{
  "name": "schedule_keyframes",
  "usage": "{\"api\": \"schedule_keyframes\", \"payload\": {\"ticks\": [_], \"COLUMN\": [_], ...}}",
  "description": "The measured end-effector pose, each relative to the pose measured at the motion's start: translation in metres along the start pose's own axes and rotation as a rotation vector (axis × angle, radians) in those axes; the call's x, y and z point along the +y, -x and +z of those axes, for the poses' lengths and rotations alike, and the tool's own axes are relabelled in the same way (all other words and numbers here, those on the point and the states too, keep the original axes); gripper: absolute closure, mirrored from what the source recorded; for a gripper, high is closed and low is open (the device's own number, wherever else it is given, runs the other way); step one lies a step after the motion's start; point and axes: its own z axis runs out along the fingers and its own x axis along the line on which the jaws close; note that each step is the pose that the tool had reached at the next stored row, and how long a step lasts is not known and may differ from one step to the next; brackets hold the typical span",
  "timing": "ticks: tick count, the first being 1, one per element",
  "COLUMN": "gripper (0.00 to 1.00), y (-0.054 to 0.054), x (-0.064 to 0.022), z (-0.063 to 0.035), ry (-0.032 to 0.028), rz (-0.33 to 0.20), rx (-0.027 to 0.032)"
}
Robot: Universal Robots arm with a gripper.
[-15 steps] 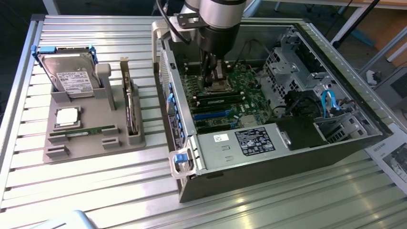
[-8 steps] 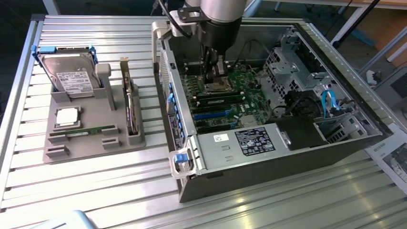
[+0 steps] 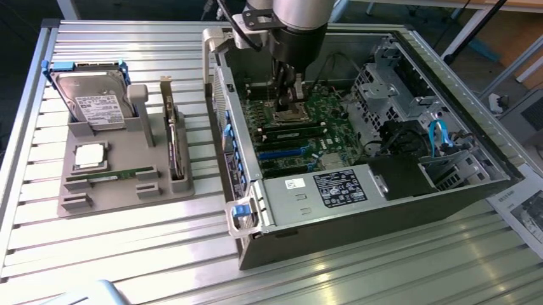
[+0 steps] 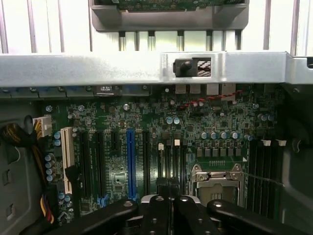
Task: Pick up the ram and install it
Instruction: 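Press down the ram until it locks into place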
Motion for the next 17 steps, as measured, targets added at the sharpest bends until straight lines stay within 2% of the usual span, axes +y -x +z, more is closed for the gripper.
{"api": "schedule_keyframes", "payload": {"ticks": [3,9,11,16,17], "gripper": [0.9,0.9,0.9,0.9,0.9], "y": [-0.001,-0.002,-0.003,-0.004,-0.004], "x": [-0.0091,-0.0333,-0.0415,-0.0521,-0.0551], "z": [0.0007,0.0025,0.0031,0.0039,0.0041], "ry": [0.0005,0.0044,0.0074,0.0138,0.0167], "rz": [0.0,0.0,0.0,0.0,0.0], "rx": [0.0,0.0001,0.0001,0.0002,0.0003]}}
